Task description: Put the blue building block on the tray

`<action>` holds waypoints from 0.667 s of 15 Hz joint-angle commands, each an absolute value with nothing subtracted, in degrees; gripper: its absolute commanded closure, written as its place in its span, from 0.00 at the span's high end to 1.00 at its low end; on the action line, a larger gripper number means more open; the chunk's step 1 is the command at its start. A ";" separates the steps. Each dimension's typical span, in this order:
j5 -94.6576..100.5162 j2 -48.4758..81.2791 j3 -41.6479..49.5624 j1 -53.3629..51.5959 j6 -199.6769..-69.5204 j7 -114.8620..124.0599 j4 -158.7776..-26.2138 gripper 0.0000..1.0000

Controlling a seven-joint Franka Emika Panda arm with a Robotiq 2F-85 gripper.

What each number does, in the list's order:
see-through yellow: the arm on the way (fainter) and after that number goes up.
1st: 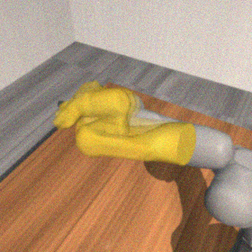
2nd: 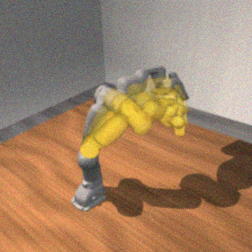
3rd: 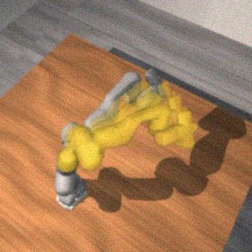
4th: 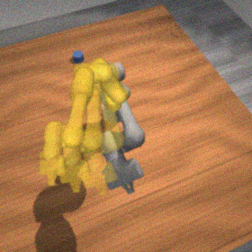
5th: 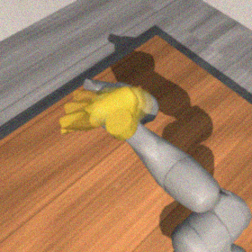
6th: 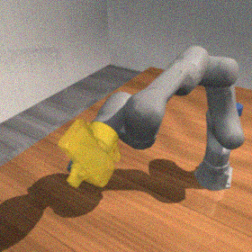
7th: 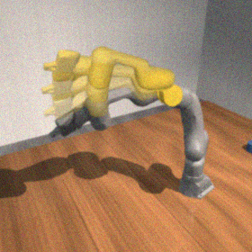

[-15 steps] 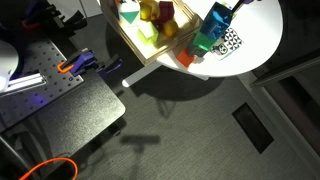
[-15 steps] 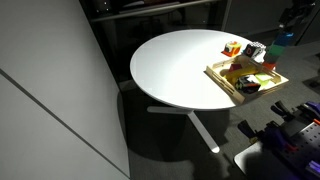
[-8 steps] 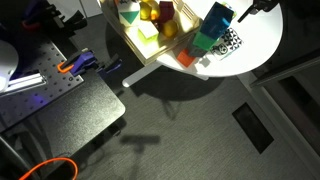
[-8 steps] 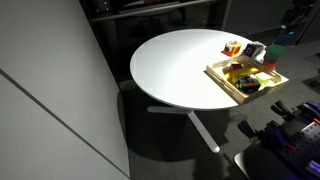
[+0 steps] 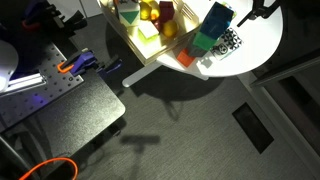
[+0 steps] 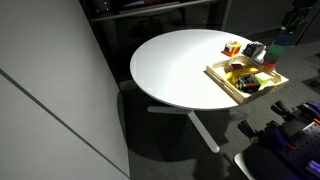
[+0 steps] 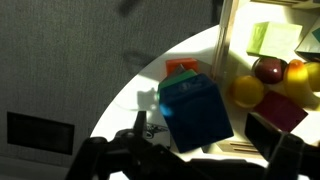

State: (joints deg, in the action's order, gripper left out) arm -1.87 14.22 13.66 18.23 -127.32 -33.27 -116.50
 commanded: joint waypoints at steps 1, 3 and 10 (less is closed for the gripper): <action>-3.83 15.48 12.47 19.93 -125.11 -36.31 -114.36 1.00; -3.68 15.70 12.50 19.92 -125.06 -36.49 -114.54 1.00; -2.22 15.63 12.64 19.41 -126.25 -35.33 -115.32 0.41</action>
State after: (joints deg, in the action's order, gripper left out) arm -2.40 15.36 13.53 18.42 -126.71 -34.40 -116.36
